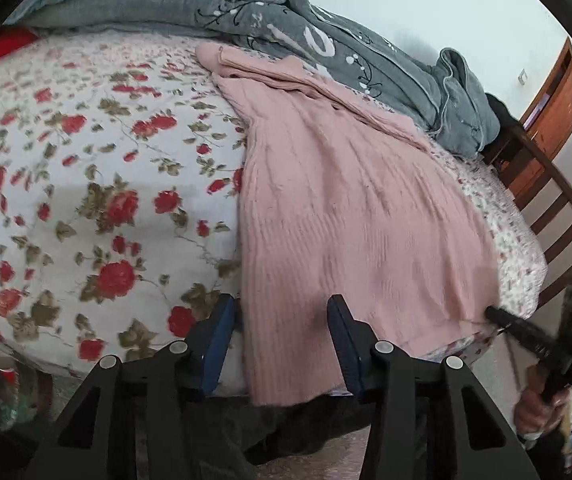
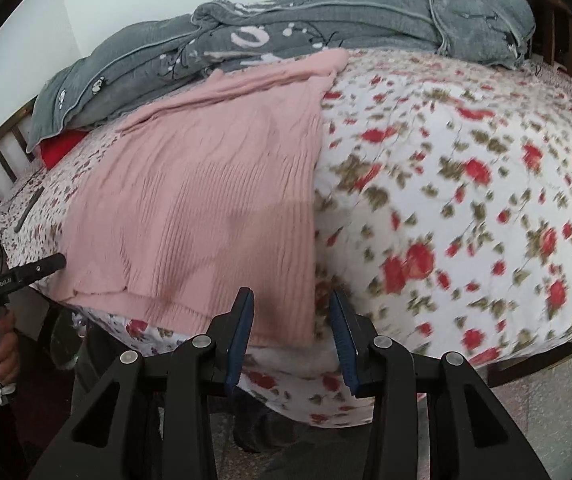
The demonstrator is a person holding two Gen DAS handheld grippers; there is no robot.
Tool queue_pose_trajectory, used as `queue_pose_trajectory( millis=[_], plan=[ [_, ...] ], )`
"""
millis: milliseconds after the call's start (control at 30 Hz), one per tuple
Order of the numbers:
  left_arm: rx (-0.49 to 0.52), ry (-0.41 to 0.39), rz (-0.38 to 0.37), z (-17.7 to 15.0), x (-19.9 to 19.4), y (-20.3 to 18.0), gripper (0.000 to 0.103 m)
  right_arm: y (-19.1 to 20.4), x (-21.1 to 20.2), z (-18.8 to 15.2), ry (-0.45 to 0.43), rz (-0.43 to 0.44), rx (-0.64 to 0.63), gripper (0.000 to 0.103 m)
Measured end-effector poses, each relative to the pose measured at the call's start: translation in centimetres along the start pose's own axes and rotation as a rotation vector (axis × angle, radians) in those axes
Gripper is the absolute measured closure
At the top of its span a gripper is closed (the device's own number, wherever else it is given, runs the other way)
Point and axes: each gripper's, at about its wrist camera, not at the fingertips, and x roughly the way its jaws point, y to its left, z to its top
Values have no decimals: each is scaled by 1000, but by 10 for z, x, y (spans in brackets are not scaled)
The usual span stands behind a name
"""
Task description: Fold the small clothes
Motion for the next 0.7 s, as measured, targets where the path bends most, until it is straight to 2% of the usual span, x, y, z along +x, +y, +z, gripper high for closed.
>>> queue_pose_trajectory(
  millis=[33, 100, 133, 200, 233, 267, 467, 567, 700],
  plan=[
    [-14, 5, -15, 1, 1, 1, 59, 1, 1, -2, 1, 5, 2, 63],
    [-27, 12, -22, 2, 4, 0, 71, 7, 1, -3, -5, 15, -12, 63],
    [-34, 22, -27, 2, 6, 0, 81, 8, 3, -3, -1, 22, -14, 66],
    [-51, 21, -35, 1, 8, 1, 85, 8, 5, -1, -3, 25, -5, 79],
    [-55, 18, -44, 0, 7, 2, 85, 8, 7, 0, 1, 26, 3, 90],
    [-59, 16, -52, -1, 5, 3, 85, 5, 8, 1, 7, 37, 17, 94],
    [-63, 21, -52, -9, 4, 3, 85, -4, 8, 1, -3, 90, 78, 94],
    [-62, 19, -49, -8, 9, -3, 84, 1, 11, 3, -6, 90, 74, 91],
    [-66, 11, -87, -6, 2, -6, 87, 7, 12, 5, -4, 70, 51, 89]
  ],
)
